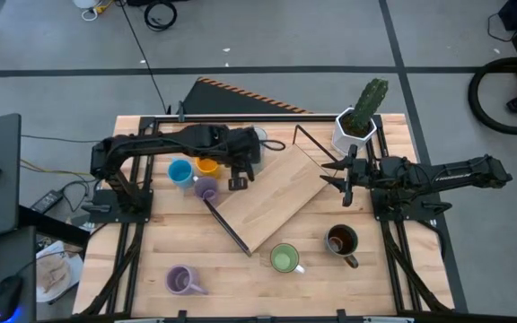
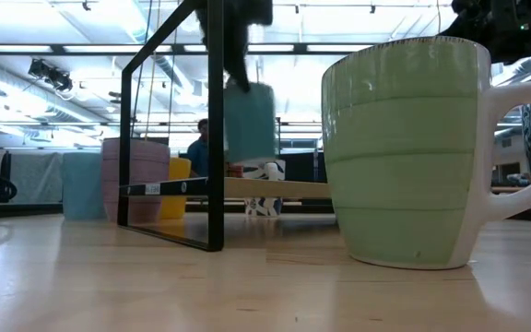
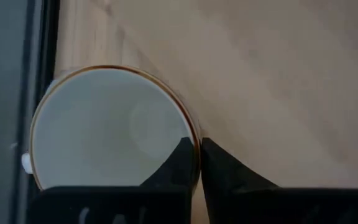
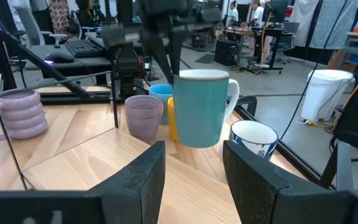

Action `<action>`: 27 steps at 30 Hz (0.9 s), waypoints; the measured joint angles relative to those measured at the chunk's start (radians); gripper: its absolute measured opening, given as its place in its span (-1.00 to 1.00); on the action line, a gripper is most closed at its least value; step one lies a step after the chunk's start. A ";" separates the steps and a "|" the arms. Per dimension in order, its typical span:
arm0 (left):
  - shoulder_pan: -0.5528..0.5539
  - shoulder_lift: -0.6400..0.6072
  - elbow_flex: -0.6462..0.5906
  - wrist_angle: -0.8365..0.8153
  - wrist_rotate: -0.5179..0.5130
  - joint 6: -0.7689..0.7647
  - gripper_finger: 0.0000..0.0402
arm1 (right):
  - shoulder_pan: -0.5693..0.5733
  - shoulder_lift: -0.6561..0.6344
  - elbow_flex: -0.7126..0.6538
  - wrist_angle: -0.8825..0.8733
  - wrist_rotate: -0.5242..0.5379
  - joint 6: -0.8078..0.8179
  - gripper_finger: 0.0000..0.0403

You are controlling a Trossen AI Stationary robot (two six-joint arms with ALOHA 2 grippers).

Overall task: Place coffee mugs
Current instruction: Put the blue mug on the shelf

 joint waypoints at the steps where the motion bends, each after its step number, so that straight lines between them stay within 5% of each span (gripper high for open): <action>1: -0.001 0.000 0.012 0.013 0.021 -0.016 -0.91 | -0.001 0.000 0.000 0.000 0.000 0.005 -0.17; 6: -0.015 0.000 0.041 0.018 0.085 -0.105 -0.91 | -0.006 0.003 0.000 -0.001 0.001 0.011 -0.17; 16: -0.043 0.130 0.054 0.298 0.082 -0.193 -0.91 | -0.005 0.100 0.000 -0.011 0.069 0.039 -0.17; 27: -0.020 0.421 0.481 0.092 -0.010 -0.146 -0.91 | 0.037 0.092 0.000 -0.001 0.076 0.013 -0.17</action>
